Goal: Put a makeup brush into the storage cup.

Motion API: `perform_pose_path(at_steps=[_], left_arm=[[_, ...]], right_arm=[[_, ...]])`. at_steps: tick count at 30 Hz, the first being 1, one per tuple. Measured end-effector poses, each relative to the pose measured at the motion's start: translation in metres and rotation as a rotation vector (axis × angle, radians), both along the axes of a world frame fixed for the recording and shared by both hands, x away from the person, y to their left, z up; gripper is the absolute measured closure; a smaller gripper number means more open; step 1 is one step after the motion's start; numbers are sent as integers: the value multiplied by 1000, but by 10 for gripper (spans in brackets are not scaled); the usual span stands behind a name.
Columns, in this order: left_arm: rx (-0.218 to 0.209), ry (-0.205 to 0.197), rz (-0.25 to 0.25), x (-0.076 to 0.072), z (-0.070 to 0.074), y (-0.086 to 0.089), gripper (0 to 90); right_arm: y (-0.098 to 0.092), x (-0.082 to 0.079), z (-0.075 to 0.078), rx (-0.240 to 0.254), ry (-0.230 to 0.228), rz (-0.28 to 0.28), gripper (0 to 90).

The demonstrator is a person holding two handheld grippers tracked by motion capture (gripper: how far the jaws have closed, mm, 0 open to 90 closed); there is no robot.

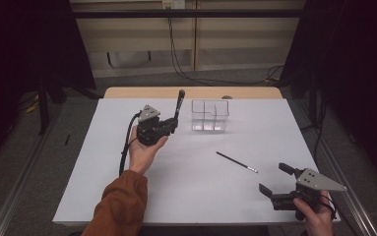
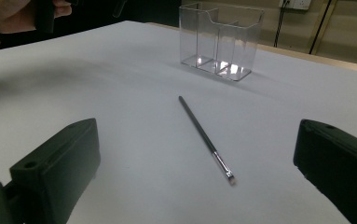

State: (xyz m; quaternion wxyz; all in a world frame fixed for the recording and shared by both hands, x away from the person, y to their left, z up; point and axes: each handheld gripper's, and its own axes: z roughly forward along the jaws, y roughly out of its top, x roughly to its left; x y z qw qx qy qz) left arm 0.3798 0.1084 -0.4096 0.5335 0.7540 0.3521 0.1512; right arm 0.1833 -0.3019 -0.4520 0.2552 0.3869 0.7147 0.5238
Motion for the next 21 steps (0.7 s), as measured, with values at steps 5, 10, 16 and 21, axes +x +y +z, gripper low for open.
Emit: perform_pose_path(at_steps=[5,10,16,21], left_arm=[[8,-22,-35,-11,6,3,795],[-4,-40,-52,-23,11,9,795],[-7,-68,-74,-39,16,12,795],[-34,-66,-125,-50,21,11,796]], right_arm=[[0,0,0,0,-2,1,0],[0,0,0,3,-3,-1,0],[1,1,0,9,5,-3,0],[2,2,0,10,1,2,0]])
